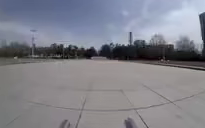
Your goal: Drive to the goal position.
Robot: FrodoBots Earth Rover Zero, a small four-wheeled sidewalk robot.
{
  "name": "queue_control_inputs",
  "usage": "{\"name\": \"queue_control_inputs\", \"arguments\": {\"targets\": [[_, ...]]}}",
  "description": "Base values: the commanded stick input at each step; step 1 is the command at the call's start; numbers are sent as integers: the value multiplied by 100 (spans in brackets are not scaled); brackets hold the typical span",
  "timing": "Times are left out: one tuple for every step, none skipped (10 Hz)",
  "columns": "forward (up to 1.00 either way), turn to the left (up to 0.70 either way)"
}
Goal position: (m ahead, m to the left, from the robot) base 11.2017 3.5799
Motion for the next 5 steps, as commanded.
{"name": "queue_control_inputs", "arguments": {"targets": [[85, 0], [85, 0], [85, 0], [85, 0], [85, 0]]}}
